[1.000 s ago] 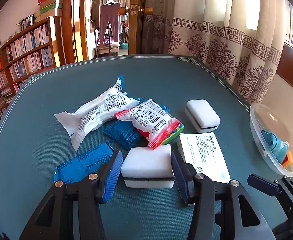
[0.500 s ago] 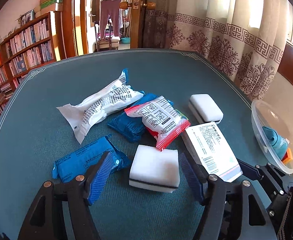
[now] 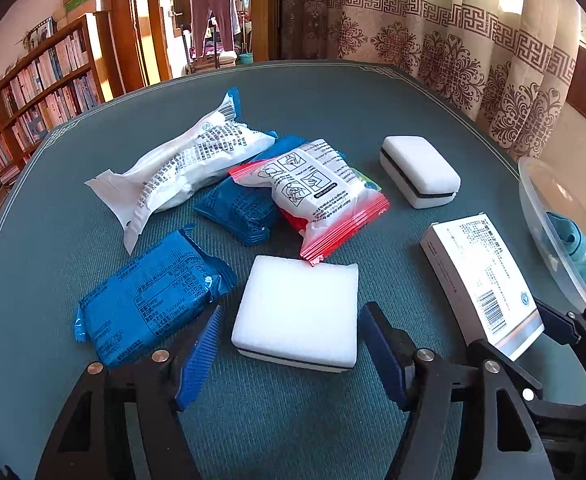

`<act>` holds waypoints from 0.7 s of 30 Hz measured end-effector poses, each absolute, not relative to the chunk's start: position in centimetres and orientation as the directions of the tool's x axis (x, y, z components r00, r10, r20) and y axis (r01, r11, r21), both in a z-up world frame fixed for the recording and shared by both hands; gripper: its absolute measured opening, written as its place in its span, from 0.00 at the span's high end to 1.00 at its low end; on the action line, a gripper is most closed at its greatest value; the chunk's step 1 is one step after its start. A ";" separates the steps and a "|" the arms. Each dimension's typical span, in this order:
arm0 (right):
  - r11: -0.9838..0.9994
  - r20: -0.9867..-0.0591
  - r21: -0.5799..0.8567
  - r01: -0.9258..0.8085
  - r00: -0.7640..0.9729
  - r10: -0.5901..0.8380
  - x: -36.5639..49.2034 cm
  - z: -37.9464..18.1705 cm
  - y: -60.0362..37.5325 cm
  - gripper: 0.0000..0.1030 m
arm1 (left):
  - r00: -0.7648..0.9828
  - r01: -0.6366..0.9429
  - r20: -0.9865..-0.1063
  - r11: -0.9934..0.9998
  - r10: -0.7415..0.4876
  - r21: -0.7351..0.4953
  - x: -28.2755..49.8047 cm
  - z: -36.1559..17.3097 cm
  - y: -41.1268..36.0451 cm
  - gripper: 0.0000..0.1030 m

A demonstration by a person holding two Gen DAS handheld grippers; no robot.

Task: Organize objects
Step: 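Grasp the white medicine box with the right gripper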

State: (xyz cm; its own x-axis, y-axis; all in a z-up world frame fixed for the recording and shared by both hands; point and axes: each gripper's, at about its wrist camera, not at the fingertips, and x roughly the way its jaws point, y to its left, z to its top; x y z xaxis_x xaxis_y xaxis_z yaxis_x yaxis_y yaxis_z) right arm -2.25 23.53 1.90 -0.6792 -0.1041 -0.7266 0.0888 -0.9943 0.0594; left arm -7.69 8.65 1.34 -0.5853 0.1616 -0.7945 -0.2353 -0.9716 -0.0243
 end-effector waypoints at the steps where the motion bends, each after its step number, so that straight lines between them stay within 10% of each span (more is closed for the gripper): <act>1: -0.994 -0.727 0.063 0.089 -0.679 -0.107 -2.3 1.9 23.5 0.34 | -0.584 -0.240 -0.792 -0.970 0.174 -0.036 -7.6 1.5 8.5 0.46; 9: -0.995 -0.733 0.055 0.086 -0.674 -0.099 -3.1 1.9 23.0 0.23 | -0.596 -0.300 -0.770 -0.953 0.230 -0.053 -6.4 2.6 9.4 0.48; 21: -0.991 -0.693 0.102 0.091 -0.708 -0.137 -2.0 2.8 23.9 0.37 | -0.586 -0.392 -0.719 -0.907 0.375 -0.153 -5.2 4.6 9.5 0.48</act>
